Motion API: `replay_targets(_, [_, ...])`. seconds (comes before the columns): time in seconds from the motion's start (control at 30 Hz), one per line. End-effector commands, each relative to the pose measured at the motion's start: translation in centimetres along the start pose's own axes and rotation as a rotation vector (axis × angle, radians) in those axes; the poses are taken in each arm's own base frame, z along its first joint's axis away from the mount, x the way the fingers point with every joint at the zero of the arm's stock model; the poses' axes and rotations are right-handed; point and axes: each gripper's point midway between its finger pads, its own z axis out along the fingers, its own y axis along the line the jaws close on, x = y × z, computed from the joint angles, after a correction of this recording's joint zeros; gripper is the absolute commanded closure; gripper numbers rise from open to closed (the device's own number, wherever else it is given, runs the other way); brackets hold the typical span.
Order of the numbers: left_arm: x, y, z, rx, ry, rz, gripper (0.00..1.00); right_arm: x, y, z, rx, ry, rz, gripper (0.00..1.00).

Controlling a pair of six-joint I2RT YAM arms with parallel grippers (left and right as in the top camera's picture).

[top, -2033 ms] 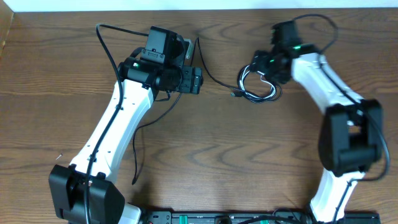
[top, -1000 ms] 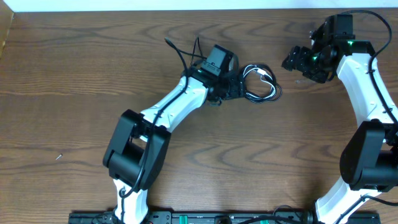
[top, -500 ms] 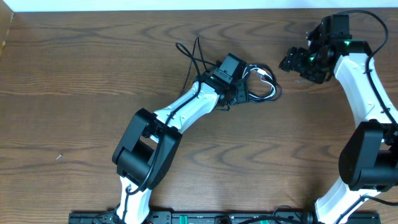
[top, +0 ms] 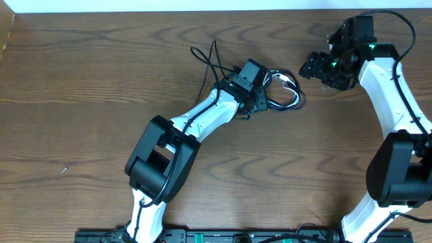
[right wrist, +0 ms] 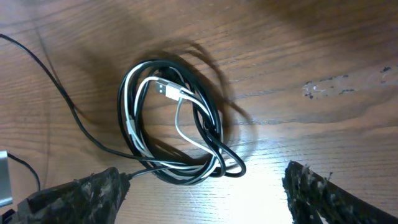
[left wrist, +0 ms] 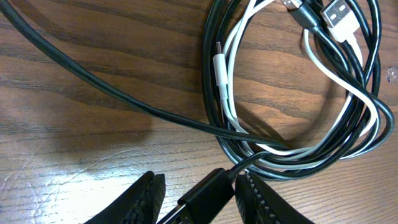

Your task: Untangle cables

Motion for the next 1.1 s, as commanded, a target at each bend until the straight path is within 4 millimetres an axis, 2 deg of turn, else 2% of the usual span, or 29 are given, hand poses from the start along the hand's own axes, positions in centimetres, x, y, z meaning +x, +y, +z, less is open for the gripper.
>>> replay_targets(0.0, [-0.5,-0.1,0.3,-0.003,-0.014,-0.007,0.58,0.3,0.2,0.4,0.004,0.012,-0.026,0.2])
replay_targets(0.23, [-0.9,-0.4,0.7,0.015,-0.031,-0.004,0.59,0.4,0.2,0.4,0.006,0.017,-0.04,0.2])
replay_targets(0.43, [-0.6,-0.7,0.7,0.031,-0.013,-0.001,0.81,0.5,0.1,0.4,0.007,0.019,-0.042,0.2])
replay_targets(0.47, [-0.4,-0.8,0.7,0.034,-0.006,-0.002,0.92,0.4,0.1,0.4,0.008,0.017,-0.043,0.2])
replay_targets(0.6, [-0.4,-0.6,0.2,0.028,-0.001,0.008,0.93,0.3,0.0,0.6,0.016,0.014,-0.065,0.22])
replay_targets(0.73, [-1.2,-1.4,-2.3,0.047,-0.031,0.093,0.92,0.9,0.4,1.6,0.0,0.041,-0.146,0.28])
replay_targets(0.97, [-3.4,-4.5,-9.4,0.137,-0.153,0.202,0.93,3.0,2.4,4.3,-0.071,0.128,-0.283,0.31])
replay_targets(1.07, [-3.9,-5.4,-11.6,0.166,-0.191,0.211,0.93,3.6,2.8,5.5,-0.072,0.153,-0.293,0.34])
